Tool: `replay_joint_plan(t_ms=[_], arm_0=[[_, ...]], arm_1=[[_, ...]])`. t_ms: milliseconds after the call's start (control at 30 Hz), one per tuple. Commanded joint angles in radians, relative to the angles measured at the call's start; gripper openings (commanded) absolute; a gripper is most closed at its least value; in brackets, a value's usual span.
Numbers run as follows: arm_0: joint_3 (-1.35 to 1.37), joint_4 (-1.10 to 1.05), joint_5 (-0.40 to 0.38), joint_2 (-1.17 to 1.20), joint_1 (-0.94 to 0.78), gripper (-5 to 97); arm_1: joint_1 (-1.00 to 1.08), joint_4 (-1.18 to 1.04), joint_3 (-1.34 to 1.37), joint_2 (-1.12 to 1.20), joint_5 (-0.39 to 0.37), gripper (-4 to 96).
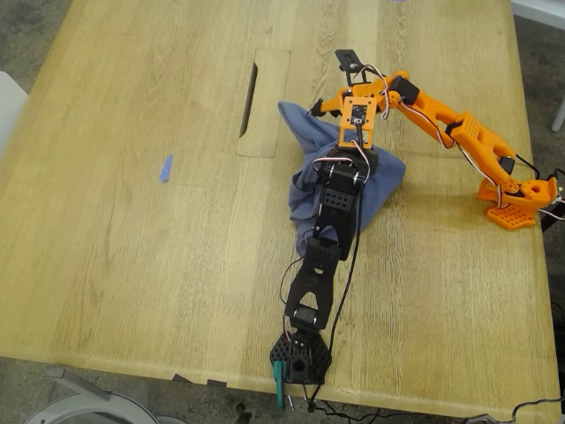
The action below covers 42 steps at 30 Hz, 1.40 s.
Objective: Fold a T-shirt
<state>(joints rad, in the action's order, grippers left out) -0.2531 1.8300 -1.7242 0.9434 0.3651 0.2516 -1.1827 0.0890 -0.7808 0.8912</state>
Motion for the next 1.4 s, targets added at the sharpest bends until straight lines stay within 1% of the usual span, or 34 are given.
replay_joint_plan(t_ms=[0, 500, 933, 1000, 1067, 1100, 1133, 1267, 1367], arm_0=[[-0.072, 0.015, -0.014, 0.064, 0.035, 0], [-0.075, 0.015, -0.014, 0.054, 0.069, 0], [-0.075, 0.015, -0.018, 0.051, 0.137, 0], [-0.075, 0.015, -0.018, 0.052, 0.143, 0], [-0.075, 0.015, -0.018, 0.052, 0.147, 0], [-0.075, 0.015, -0.018, 0.052, 0.149, 0], [-0.075, 0.015, -0.018, 0.052, 0.15, 0], [-0.064, 0.017, -0.018, 0.063, 0.147, 0], [-0.006, 0.017, -0.018, 0.101, 0.133, 0]], arm_1=[[-0.006, 0.032, 0.02, -0.109, 0.017, 25.0], [-0.049, 0.12, 0.069, -0.115, 0.086, 23.2], [-0.055, 0.13, 0.078, -0.129, 0.118, 21.3], [-0.054, 0.13, 0.083, -0.129, 0.124, 18.0], [-0.055, 0.16, 0.078, -0.118, 0.115, 9.9], [-0.058, 0.169, 0.08, -0.115, 0.114, 2.7], [-0.06, 0.167, 0.083, -0.115, 0.112, 0.4], [-0.063, 0.066, 0.066, -0.114, 0.117, 0.3], [-0.058, -0.029, 0.02, -0.106, 0.121, 0.2]])
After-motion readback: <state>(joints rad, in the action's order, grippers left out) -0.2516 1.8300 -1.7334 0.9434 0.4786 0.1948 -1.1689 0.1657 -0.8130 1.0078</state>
